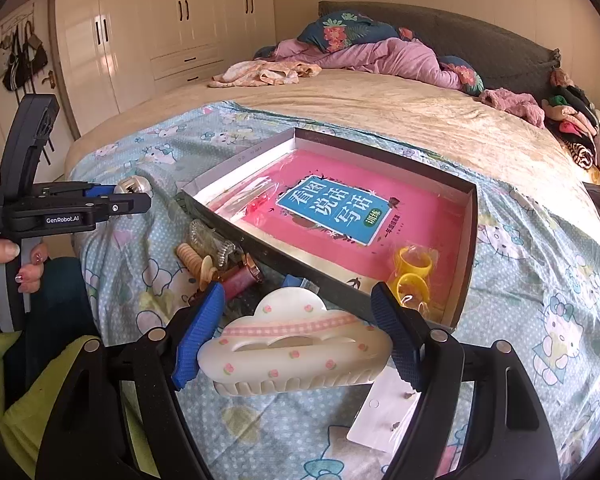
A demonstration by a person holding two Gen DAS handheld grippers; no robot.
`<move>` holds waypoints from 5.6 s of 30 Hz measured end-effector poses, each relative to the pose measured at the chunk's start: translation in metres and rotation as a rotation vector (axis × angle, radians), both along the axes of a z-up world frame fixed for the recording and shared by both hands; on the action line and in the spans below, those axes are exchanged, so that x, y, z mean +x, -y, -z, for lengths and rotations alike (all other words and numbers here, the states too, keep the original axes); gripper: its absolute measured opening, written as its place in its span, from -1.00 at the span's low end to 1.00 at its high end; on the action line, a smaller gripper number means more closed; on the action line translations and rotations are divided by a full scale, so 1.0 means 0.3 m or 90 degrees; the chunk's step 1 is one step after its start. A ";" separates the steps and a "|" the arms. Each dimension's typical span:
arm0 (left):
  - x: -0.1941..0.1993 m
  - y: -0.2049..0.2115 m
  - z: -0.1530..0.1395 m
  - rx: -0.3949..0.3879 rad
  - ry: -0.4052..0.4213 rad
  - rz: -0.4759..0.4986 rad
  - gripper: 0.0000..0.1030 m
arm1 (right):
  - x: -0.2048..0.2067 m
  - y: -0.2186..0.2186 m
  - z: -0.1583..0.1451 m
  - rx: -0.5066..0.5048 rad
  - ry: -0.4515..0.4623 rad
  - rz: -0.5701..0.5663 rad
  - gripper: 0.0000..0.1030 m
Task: Organize jewelry
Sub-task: 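Carry the hair clip and pearl earrings into the pink box and release both, then withdraw both open tools from the box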
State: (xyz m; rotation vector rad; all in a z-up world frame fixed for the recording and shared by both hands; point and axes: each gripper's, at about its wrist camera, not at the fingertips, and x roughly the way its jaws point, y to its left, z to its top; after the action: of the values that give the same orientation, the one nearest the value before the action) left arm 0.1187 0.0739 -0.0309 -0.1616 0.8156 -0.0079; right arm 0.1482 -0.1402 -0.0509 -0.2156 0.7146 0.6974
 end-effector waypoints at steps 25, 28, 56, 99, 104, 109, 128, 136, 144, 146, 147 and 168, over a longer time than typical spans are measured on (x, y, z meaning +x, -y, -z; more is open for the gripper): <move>0.187 0.084 -0.030 0.006 0.005 0.045 -0.30 | 0.207 -0.004 -0.089 0.024 0.049 0.031 0.44; 0.219 0.102 -0.026 0.005 0.002 0.052 -0.30 | 0.239 0.009 -0.092 0.025 0.051 0.041 0.44; 0.396 0.259 0.092 -0.005 -0.036 0.131 -0.30 | 0.501 0.017 -0.021 0.003 0.018 0.096 0.44; 0.406 0.291 0.150 -0.015 -0.050 0.148 -0.10 | 0.527 0.078 0.041 0.052 -0.038 0.156 0.78; 0.400 0.285 0.139 -0.017 -0.045 0.144 0.07 | 0.485 0.132 0.003 0.081 -0.035 0.171 0.83; 0.387 0.267 0.116 -0.024 -0.035 0.134 0.25 | 0.440 0.171 -0.028 0.104 -0.030 0.180 0.87; 0.280 0.134 -0.050 -0.053 0.036 0.054 0.77 | 0.301 0.206 -0.141 0.124 0.010 0.176 0.89; 0.220 0.080 -0.123 -0.058 0.067 0.032 0.78 | 0.233 0.213 -0.193 0.132 0.030 0.165 0.89; 0.148 0.040 -0.178 -0.058 0.092 0.014 0.78 | 0.162 0.187 -0.231 0.134 0.043 0.137 0.89; 0.131 0.038 -0.188 -0.058 0.098 0.013 0.78 | 0.146 0.178 -0.237 0.132 0.045 0.130 0.89; 0.122 0.036 -0.192 -0.056 0.101 0.013 0.78 | 0.138 0.173 -0.241 0.133 0.045 0.126 0.89; -0.025 0.037 -0.210 -0.022 0.110 0.021 0.78 | 0.025 0.077 -0.196 0.118 -0.002 0.069 0.89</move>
State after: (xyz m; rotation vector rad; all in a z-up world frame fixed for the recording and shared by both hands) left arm 0.1113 0.0626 0.0321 -0.1777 0.6456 -0.0665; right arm 0.1557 -0.1631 0.0080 -0.0065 0.6550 0.6561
